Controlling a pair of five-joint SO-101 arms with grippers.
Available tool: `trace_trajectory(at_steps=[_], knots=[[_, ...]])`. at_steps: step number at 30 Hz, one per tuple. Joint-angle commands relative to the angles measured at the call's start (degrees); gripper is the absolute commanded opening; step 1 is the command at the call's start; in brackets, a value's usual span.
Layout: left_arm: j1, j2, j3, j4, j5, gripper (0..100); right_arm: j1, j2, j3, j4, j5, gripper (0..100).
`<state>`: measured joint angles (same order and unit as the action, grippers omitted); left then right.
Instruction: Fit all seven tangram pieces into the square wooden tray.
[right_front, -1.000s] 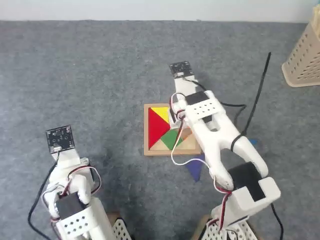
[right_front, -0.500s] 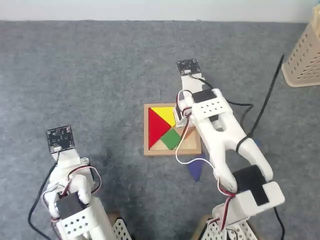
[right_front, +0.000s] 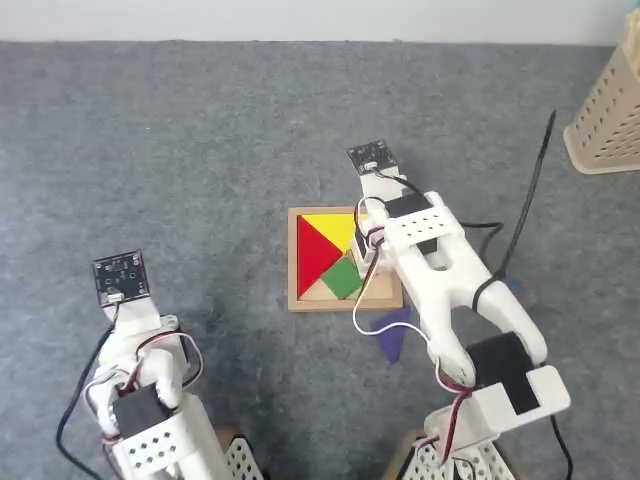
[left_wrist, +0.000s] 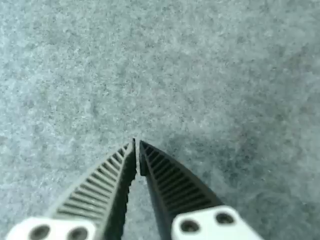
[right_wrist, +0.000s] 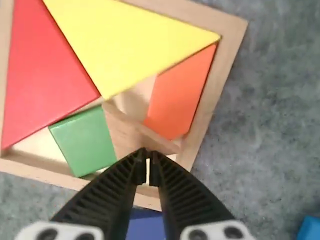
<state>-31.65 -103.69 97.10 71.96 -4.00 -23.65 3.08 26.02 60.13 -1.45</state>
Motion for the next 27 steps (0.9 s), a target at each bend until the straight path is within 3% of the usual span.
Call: trace_trajectory(at_steps=[1,7,20,27], knots=[[0.1,-0.2,-0.5,0.2,0.5,1,-0.7,-2.1,-0.4,0.8,1.0,2.2],[0.1,-0.2,-0.5,0.2,0.5,1,-5.3,-2.0,-0.4,1.8,0.9,2.2],[0.1,-0.2,-0.5,0.2,0.5,1,-5.9,-7.7,-1.3,-1.9,-2.4,2.2],[0.1,-0.2,-0.5,0.2,0.5,1,-13.6,-13.7,-0.5,-2.9,1.8,2.5]])
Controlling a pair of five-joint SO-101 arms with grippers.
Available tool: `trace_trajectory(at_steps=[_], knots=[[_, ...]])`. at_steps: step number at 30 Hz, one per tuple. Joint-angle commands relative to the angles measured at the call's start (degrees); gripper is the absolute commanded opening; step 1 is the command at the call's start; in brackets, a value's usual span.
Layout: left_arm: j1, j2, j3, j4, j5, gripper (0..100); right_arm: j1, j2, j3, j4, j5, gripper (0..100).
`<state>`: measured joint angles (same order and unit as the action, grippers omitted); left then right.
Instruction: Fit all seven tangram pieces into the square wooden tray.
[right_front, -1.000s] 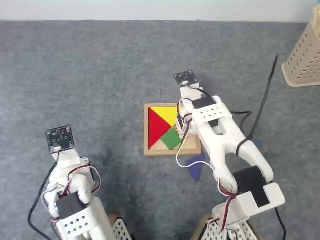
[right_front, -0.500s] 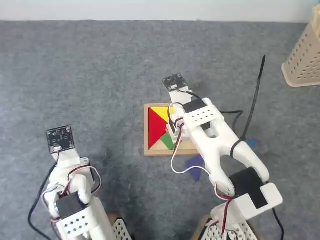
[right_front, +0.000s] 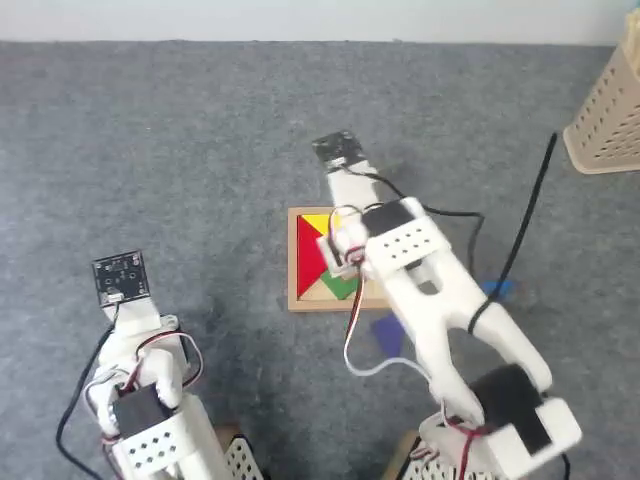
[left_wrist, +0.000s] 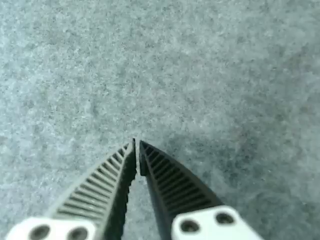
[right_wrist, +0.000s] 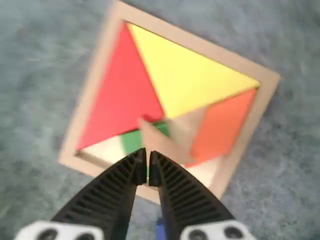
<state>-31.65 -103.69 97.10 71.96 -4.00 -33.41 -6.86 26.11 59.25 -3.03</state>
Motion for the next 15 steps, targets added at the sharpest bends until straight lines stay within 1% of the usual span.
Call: trace_trajectory(at_steps=[1,4,8,11,15], knots=[[0.1,-0.2,-0.5,0.2,0.5,1,-5.2,-3.7,0.4,-3.1,4.7,2.4],[0.1,-0.2,-0.5,0.2,0.5,1,-8.2,-2.0,2.4,-5.8,7.6,2.4],[0.1,-0.2,-0.5,0.2,0.5,1,-8.4,3.5,1.2,-6.3,9.3,2.3],[0.1,-0.2,-0.5,0.2,0.5,1,-6.8,7.7,-1.5,-5.8,9.2,2.3],[0.1,-0.2,-0.5,0.2,0.5,1,-2.9,10.8,-3.9,-5.8,9.2,2.3]])
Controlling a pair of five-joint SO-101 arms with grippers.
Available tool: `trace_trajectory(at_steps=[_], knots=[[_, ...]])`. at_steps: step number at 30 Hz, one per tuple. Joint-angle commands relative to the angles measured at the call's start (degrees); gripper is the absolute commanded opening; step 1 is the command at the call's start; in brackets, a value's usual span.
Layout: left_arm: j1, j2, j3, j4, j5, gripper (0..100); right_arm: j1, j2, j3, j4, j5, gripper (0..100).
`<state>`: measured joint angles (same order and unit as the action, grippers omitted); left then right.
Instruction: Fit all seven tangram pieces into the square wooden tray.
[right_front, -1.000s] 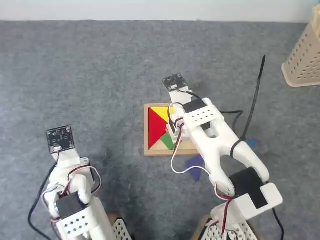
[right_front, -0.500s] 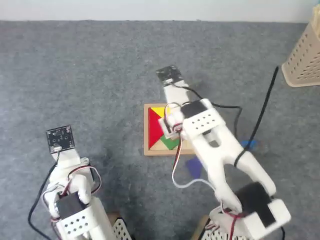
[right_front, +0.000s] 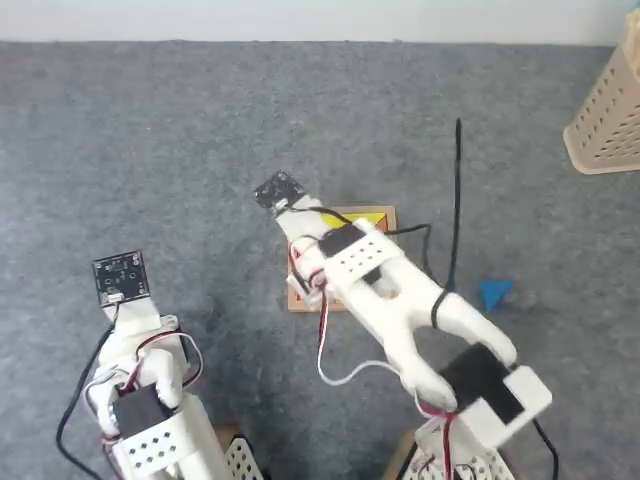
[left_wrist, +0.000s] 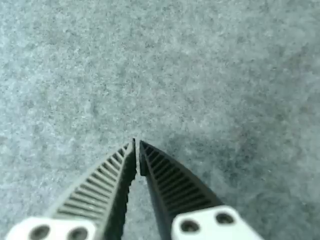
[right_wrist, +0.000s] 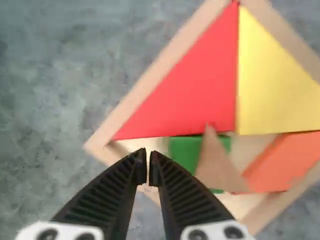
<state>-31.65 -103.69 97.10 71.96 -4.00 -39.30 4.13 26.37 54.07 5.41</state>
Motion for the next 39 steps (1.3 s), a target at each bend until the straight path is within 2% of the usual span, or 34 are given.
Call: trace_trajectory(at_steps=[1,16,27,39], knots=[[0.1,-0.2,-0.5,0.2,0.5,1,3.8,0.1,-4.7,-0.7,0.8,2.3],[0.1,-0.2,-0.5,0.2,0.5,1,8.7,0.6,-7.6,-2.2,1.9,2.3],[0.1,-0.2,-0.5,0.2,0.5,1,0.2,0.3,-5.4,-2.1,5.2,2.3],[0.1,-0.2,-0.5,0.2,0.5,1,8.1,7.5,-8.9,-3.5,5.5,2.3]])
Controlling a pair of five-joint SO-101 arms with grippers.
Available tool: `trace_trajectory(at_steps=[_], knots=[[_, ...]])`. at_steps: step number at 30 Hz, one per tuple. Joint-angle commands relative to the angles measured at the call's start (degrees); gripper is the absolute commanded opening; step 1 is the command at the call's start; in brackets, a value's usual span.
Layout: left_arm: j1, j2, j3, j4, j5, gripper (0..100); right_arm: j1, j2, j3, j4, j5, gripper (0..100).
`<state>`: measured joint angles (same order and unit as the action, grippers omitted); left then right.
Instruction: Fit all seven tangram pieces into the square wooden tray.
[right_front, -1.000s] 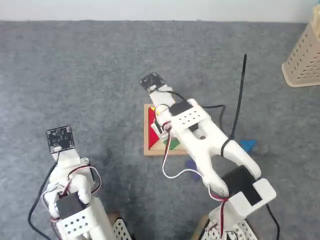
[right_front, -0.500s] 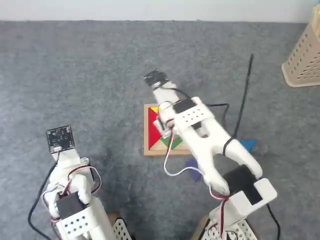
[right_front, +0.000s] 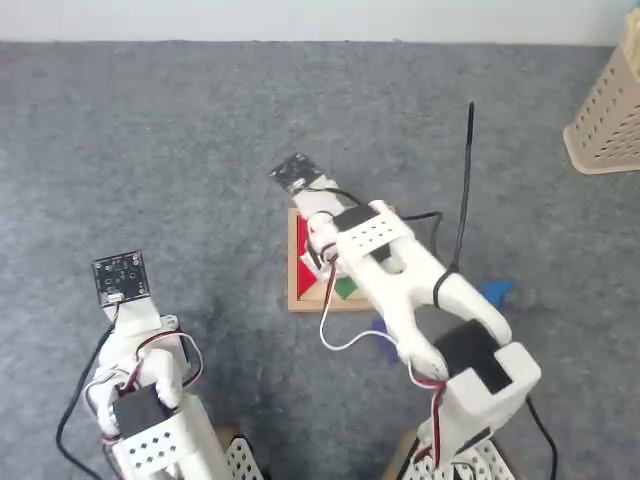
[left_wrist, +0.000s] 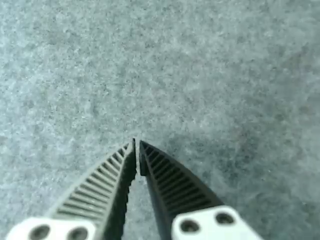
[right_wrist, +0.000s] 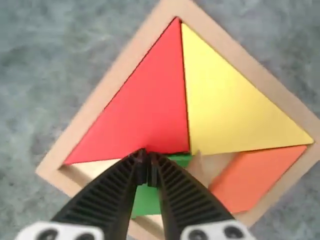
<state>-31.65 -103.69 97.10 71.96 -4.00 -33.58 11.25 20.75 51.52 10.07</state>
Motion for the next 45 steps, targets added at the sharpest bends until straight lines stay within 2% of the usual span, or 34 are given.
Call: trace_trajectory(at_steps=[1,11,18,22,31,45], knots=[[0.1,-0.2,-0.5,0.2,0.5,1,2.9,0.7,-4.0,-0.9,0.7,2.3],[0.1,-0.2,-0.5,0.2,0.5,1,3.4,-2.7,-8.0,0.2,-1.7,2.3],[0.1,-0.2,-0.5,0.2,0.5,1,3.6,-16.7,4.1,-0.1,-2.4,2.2],[0.1,-0.2,-0.5,0.2,0.5,1,6.5,-21.1,10.7,-2.9,-2.5,2.2],[0.1,-0.2,-0.5,0.2,0.5,1,6.4,-17.1,13.1,-3.6,-2.3,2.2],[0.1,-0.2,-0.5,0.2,0.5,1,7.8,-7.6,5.9,-3.5,-2.6,2.2]])
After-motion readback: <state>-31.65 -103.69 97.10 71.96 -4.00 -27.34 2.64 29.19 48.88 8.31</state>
